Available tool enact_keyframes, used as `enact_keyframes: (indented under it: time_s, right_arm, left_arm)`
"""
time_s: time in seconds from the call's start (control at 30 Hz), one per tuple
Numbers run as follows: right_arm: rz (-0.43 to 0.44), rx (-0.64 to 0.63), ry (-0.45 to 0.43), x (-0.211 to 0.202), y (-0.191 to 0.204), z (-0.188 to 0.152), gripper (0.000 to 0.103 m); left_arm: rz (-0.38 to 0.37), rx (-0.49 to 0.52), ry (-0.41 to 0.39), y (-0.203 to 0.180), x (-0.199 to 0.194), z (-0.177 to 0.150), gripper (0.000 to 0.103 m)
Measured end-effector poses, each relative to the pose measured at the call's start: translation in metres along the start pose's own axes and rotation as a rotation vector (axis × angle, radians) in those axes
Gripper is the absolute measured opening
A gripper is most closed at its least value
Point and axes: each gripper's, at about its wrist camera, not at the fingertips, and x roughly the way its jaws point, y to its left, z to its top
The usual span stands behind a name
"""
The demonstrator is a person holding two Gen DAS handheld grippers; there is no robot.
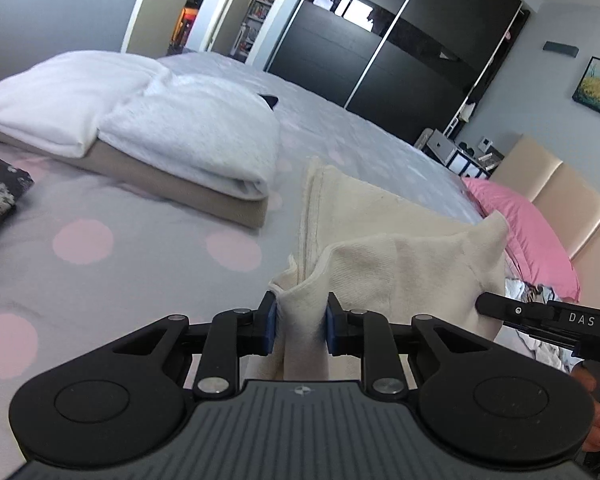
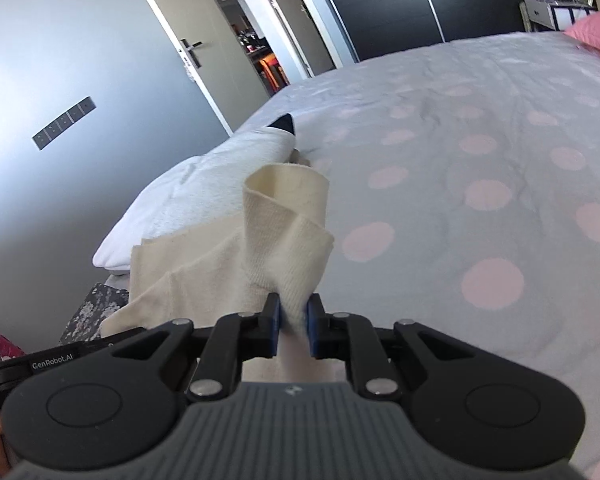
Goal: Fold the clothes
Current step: 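Lift the folded sweater with both tools and carry it to the floral garment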
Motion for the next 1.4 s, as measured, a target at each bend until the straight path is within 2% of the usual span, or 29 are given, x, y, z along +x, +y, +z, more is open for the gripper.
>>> enact_keyframes:
  time_s: [0.23,0.47,0.7,0.87,0.97,1.13,1.4]
  right_arm:
    - [0.122,-0.085,-0.02,0.021,0.087,0.016,0.015]
    - [0.25,-0.142,0.002,0.055,0.18,0.025,0.015]
    - [0.361,-0.12,0.054,0.102,0.268,0.021,0.015]
    - [0.422,-0.104,0.084,0.132,0.317,0.009,0.015]
    - [0.444,-0.077,0.131,0.151,0.336,0.001,0.015]
    - [0.438,-0.051,0.177,0.186,0.352,-0.008,0.015]
    - [0.326,0.003,0.257,0.255,0.337,-0.009,0.015]
  left_arm:
    - [0.101,0.004,-0.112,0.05,-0.067,0.039,0.02]
    - [0.213,-0.02,-0.215,0.108,-0.132,0.078,0.02]
    - [0.325,-0.031,-0.274,0.173,-0.182,0.113,0.02]
    - [0.396,-0.03,-0.282,0.212,-0.206,0.128,0.02]
    - [0.427,-0.025,-0.258,0.23,-0.209,0.136,0.02]
    - [0.469,0.03,-0.169,0.252,-0.187,0.152,0.02]
    - [0.462,0.087,-0.036,0.286,-0.093,0.172,0.02]
